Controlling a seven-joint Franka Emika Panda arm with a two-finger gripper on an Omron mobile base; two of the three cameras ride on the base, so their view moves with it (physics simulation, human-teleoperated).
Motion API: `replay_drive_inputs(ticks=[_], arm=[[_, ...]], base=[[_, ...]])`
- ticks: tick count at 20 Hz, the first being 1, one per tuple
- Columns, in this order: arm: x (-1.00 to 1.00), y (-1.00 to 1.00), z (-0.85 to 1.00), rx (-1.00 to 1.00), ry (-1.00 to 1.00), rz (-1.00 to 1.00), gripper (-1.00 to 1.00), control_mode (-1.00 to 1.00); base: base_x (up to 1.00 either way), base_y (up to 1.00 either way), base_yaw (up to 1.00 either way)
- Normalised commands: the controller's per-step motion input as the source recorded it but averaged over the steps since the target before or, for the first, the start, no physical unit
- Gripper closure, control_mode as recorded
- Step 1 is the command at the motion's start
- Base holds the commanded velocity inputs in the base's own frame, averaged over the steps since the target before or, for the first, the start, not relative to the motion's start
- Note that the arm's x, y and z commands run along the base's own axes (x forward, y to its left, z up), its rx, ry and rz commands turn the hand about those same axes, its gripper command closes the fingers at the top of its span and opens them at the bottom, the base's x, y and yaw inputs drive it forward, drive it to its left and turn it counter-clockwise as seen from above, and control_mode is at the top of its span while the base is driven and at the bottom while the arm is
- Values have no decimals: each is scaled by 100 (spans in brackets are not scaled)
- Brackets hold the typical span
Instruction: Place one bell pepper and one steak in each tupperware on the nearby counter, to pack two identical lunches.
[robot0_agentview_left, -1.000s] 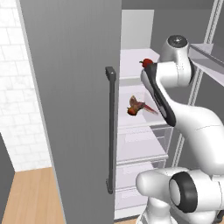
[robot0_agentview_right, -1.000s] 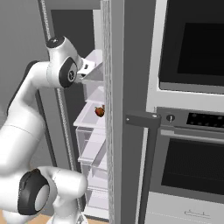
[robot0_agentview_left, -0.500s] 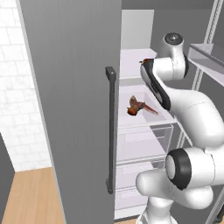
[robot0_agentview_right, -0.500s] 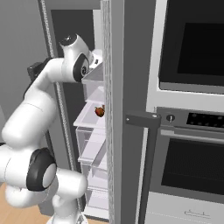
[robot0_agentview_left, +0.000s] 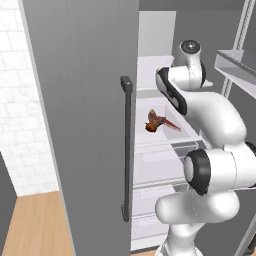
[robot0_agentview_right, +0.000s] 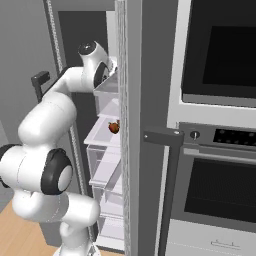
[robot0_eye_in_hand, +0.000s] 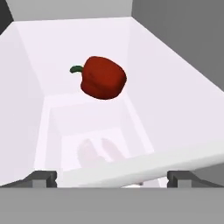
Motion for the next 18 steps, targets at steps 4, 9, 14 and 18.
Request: replay_drive_inputs(ticks=[4,9,14,18], arm=[[57,-10,0,6,2,-1,-100,-100],[55,-9,0,5,1,-3,-100,-100],[54,-7,0,1,0,-2,-100,-100],[48,-8,-1,0,0,-3,-100,-100]], base=[[0,0,0],[0,0,0],[0,0,0],[0,0,0]])
